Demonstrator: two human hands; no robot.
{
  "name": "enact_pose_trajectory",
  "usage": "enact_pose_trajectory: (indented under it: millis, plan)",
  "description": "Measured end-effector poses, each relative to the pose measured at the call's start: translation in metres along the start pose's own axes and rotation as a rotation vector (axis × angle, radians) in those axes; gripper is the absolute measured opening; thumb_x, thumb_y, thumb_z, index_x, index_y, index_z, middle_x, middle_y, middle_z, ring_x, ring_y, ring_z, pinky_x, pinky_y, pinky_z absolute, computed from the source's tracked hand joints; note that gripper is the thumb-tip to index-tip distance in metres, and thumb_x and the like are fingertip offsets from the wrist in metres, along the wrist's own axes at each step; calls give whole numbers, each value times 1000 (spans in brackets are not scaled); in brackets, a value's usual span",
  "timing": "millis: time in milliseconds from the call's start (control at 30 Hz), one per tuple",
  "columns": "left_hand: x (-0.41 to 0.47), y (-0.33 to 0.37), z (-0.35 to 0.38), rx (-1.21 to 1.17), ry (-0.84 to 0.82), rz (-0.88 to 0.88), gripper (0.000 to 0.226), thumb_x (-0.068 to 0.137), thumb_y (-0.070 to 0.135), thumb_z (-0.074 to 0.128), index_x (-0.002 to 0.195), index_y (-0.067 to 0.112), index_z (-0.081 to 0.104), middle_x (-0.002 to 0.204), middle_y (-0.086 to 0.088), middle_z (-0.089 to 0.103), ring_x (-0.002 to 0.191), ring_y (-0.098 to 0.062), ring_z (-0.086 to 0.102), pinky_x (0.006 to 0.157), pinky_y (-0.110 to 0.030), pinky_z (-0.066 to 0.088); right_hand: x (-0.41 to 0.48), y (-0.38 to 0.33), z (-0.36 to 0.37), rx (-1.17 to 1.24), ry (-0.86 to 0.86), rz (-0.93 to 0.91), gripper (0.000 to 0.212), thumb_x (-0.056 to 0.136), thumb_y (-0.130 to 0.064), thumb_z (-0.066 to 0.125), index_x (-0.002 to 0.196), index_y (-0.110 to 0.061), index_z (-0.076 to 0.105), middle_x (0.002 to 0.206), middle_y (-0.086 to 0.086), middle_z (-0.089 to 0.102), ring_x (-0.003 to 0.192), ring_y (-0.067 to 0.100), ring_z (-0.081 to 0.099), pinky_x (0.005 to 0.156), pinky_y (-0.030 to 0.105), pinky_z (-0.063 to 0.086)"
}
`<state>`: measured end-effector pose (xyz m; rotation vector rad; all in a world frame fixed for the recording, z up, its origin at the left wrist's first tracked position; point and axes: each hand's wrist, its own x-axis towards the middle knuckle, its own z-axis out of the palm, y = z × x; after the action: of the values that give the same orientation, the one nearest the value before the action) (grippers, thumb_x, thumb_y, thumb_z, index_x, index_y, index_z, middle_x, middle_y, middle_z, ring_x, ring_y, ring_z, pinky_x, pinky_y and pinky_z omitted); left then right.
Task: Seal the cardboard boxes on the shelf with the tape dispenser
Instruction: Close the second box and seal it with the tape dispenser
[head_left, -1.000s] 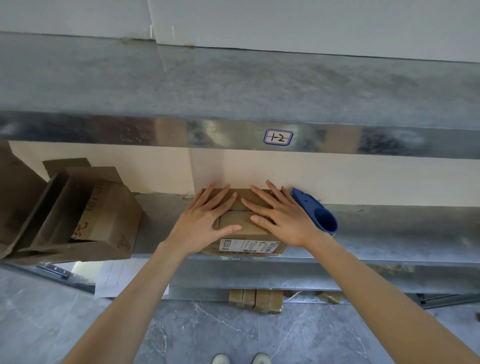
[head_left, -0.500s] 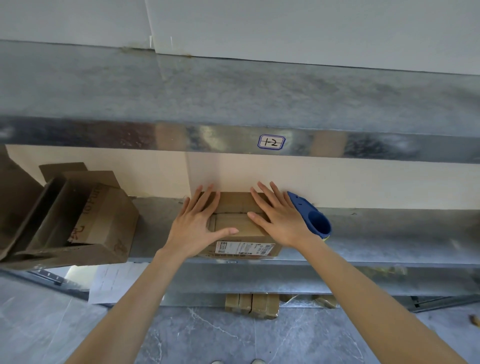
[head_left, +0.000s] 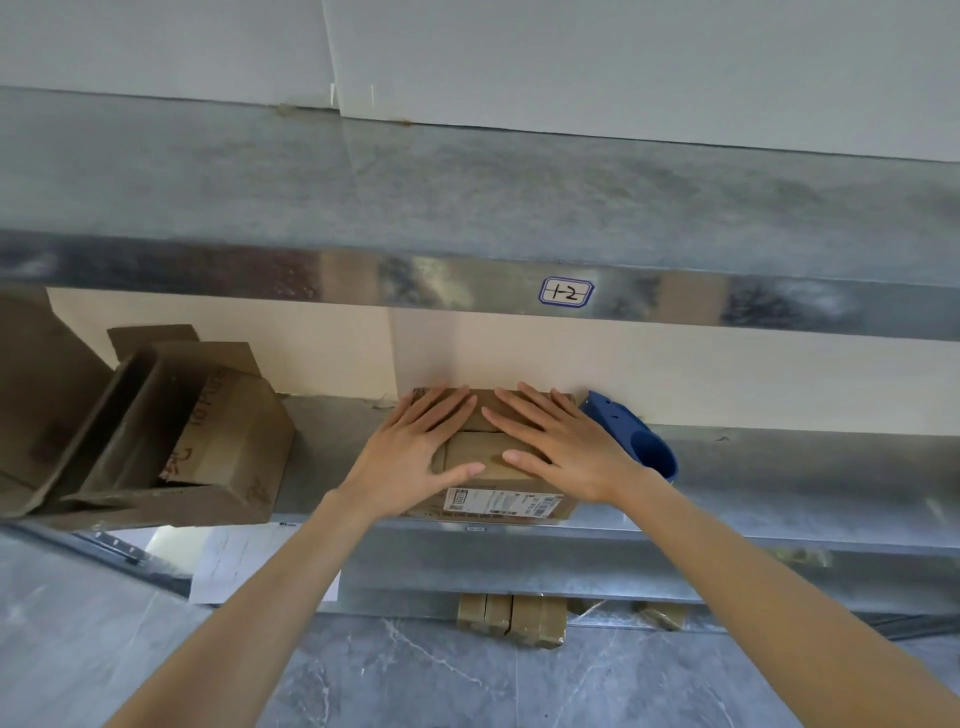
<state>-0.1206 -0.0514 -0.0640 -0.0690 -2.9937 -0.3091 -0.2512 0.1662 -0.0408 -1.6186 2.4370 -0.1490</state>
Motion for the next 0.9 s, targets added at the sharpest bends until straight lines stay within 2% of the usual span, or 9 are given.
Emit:
enact_pose_trajectory:
  millis: [100, 200, 267, 333, 433, 533, 600, 700, 900]
  plan:
    - [-1, 1, 3, -120, 28, -97, 99, 81, 91, 18, 158, 29, 20, 165, 12, 13, 152, -6, 3, 126, -37, 8, 1, 0, 5, 67, 53, 86, 69, 93, -69, 13, 154, -43, -6, 163, -17, -11, 149, 5, -18, 121, 30, -10]
    - [-2, 7, 7, -323, 99, -259, 102, 75, 92, 30, 156, 30, 27, 163, 18, 15, 147, 5, -2, 120, -27, 5, 3, -2, 9, 197, 140, 207, 69, 95, -66, 30, 156, -42, 6, 164, -18, 0, 150, 3, -12, 124, 34, -2]
    - [-2, 12, 4, -364, 108, -303, 99, 75, 87, 40, 155, 29, 29, 162, 18, 19, 145, 9, 0, 121, -29, 10, 3, -3, 12, 279, 184, 261, 70, 95, -64, 41, 156, -41, 14, 164, -19, 5, 150, 2, -9, 124, 33, 0]
    - [2, 14, -4, -357, 59, -340, 92, 80, 79, 49, 155, 30, 28, 162, 17, 19, 148, 3, 5, 122, -34, 17, 5, -3, 10, 409, 204, 309, 73, 92, -61, 51, 154, -40, 19, 163, -19, 8, 150, 2, -7, 122, 34, 2]
    - [12, 15, -8, -284, 37, -368, 87, 82, 77, 45, 153, 28, 31, 158, 13, 26, 148, -11, 18, 119, -40, 28, 11, -2, 3, 603, 206, 381, 73, 90, -59, 58, 152, -38, 27, 163, -16, 12, 150, 3, -4, 124, 42, 7]
    - [17, 16, -2, -279, 79, -376, 81, 86, 74, 40, 150, 26, 36, 152, 10, 32, 146, -15, 23, 112, -43, 39, 13, -3, 6, 498, 218, 391, 71, 90, -63, 55, 151, -37, 31, 160, -14, 21, 150, 5, 0, 123, 44, 12]
    - [16, 14, 2, -234, 40, -352, 79, 90, 71, 38, 154, 27, 29, 157, 10, 26, 151, -14, 11, 119, -42, 29, 11, -4, 11, 412, 244, 381, 70, 90, -64, 53, 150, -37, 31, 156, -13, 26, 150, 7, 2, 123, 43, 13]
    - [13, 14, 1, -180, -6, -316, 88, 85, 78, 20, 157, 29, 18, 163, 12, 15, 153, -12, 0, 123, -38, 12, 9, -4, 14, 384, 252, 373, 71, 89, -68, 49, 151, -39, 29, 156, -13, 26, 150, 9, 1, 124, 42, 10]
    - [11, 17, 1, -278, 89, -364, 58, 103, 47, 41, 157, 29, 25, 164, 14, 16, 153, -10, 0, 124, -38, 15, 7, -2, 21, 521, 372, 426, 62, 93, -54, 56, 149, -40, 34, 160, -13, 18, 151, 9, -1, 121, 39, 15]
